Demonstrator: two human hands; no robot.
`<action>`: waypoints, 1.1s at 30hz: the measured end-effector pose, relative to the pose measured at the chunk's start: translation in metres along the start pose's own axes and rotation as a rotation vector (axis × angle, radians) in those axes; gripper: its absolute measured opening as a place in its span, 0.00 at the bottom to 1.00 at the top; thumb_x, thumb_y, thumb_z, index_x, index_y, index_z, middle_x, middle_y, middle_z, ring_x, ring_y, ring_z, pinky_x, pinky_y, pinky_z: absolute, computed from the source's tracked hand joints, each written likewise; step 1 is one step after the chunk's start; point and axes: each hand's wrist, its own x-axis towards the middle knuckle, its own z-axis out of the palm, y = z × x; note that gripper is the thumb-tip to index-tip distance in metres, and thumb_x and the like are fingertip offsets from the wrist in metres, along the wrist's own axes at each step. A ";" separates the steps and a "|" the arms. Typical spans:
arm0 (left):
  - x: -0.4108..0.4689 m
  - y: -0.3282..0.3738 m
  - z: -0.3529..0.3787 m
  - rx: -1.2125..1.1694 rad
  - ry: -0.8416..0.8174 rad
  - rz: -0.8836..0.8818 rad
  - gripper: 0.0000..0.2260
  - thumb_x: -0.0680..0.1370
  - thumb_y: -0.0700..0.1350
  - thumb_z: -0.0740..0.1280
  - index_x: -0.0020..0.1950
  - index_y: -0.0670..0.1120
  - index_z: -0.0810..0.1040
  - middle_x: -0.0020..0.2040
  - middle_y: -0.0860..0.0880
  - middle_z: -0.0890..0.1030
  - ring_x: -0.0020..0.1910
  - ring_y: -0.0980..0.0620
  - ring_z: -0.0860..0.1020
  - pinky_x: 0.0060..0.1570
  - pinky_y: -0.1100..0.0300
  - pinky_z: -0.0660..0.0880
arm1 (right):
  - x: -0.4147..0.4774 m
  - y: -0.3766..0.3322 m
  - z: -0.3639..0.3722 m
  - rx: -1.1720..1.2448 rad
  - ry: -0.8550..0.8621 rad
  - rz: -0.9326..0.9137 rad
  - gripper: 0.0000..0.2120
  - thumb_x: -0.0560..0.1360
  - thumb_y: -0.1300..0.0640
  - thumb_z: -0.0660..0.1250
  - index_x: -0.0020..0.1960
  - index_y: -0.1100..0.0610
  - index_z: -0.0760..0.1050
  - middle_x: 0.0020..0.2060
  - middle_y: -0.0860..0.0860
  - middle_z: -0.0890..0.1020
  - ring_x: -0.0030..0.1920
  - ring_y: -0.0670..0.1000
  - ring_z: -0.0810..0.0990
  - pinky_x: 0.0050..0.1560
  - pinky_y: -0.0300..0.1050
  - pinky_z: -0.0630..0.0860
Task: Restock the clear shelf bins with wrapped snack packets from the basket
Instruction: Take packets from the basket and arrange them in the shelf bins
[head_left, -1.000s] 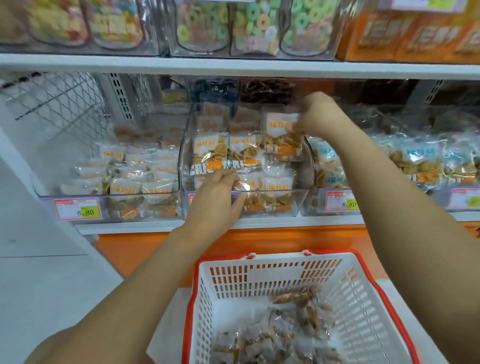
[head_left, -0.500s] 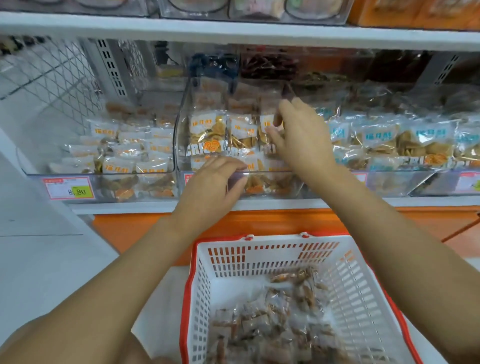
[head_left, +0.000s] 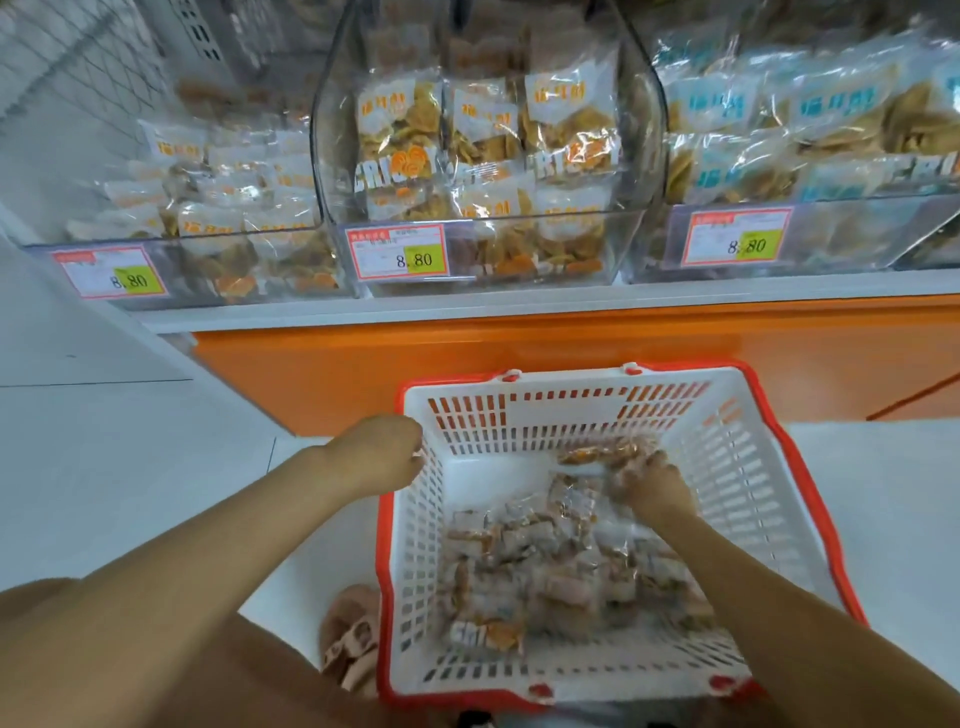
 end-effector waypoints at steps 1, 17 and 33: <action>0.002 -0.003 0.004 -0.002 0.007 -0.010 0.15 0.81 0.48 0.59 0.60 0.41 0.77 0.58 0.43 0.79 0.55 0.46 0.77 0.55 0.55 0.74 | 0.002 0.006 0.007 0.027 0.000 0.051 0.20 0.79 0.56 0.62 0.67 0.65 0.66 0.63 0.61 0.71 0.62 0.61 0.72 0.60 0.51 0.69; 0.005 0.019 -0.017 -0.554 0.080 -0.068 0.14 0.79 0.50 0.63 0.46 0.40 0.81 0.45 0.41 0.82 0.43 0.44 0.80 0.50 0.55 0.77 | -0.017 -0.065 -0.060 -0.174 -0.127 -0.156 0.09 0.70 0.59 0.73 0.48 0.62 0.81 0.42 0.53 0.83 0.40 0.50 0.79 0.39 0.40 0.74; -0.013 0.037 -0.006 -0.892 -0.329 -0.152 0.07 0.80 0.46 0.63 0.46 0.43 0.74 0.44 0.43 0.74 0.39 0.50 0.73 0.38 0.65 0.68 | -0.059 -0.044 -0.022 0.072 -0.466 -0.230 0.03 0.71 0.63 0.72 0.40 0.58 0.79 0.35 0.49 0.80 0.33 0.45 0.77 0.43 0.40 0.79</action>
